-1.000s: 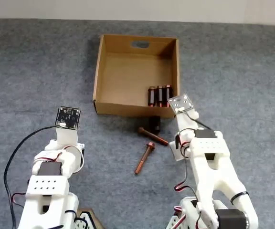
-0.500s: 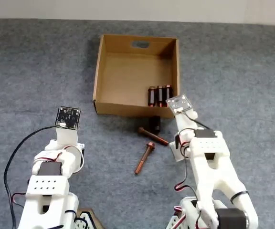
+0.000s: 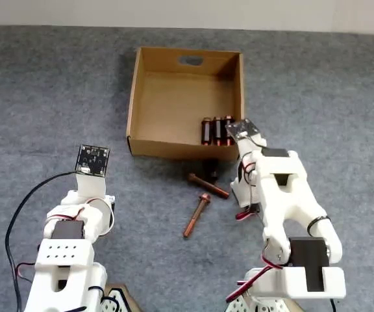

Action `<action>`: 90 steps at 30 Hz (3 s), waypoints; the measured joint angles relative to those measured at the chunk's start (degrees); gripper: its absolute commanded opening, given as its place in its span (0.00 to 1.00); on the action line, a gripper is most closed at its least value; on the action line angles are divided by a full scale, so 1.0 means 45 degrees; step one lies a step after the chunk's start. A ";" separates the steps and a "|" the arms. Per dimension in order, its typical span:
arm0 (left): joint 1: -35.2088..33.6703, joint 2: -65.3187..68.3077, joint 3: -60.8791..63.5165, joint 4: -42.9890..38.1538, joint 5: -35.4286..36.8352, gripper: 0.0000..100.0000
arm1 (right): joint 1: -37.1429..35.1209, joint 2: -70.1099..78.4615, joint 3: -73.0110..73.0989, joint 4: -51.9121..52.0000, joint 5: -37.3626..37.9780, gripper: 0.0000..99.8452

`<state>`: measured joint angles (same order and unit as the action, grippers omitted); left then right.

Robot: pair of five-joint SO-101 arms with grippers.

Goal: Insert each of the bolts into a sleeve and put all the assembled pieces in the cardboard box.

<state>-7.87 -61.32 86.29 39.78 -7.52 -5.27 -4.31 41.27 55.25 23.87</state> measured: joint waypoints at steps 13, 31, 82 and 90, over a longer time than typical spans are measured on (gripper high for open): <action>0.0000 0.0000 0.0000 0.0000 0.0000 0.04 | -0.0078 -0.0918 -0.0059 0.1211 0.0000 0.22; -0.0098 0.0000 0.0000 0.0000 0.0000 0.04 | 0.0059 -0.1114 0.0977 0.1114 0.0781 0.02; 0.3536 0.1934 -0.8654 0.9358 -0.2442 0.05 | 0.1016 -1.7661 0.7502 -0.0430 -0.5294 0.01; 0.7267 0.7853 -1.0745 0.8537 0.0195 0.07 | 0.3243 -2.1118 0.9338 -0.0430 -0.5431 0.01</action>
<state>24.84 -25.98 37.93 78.20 -6.64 9.32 -99.34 83.30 53.32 -0.57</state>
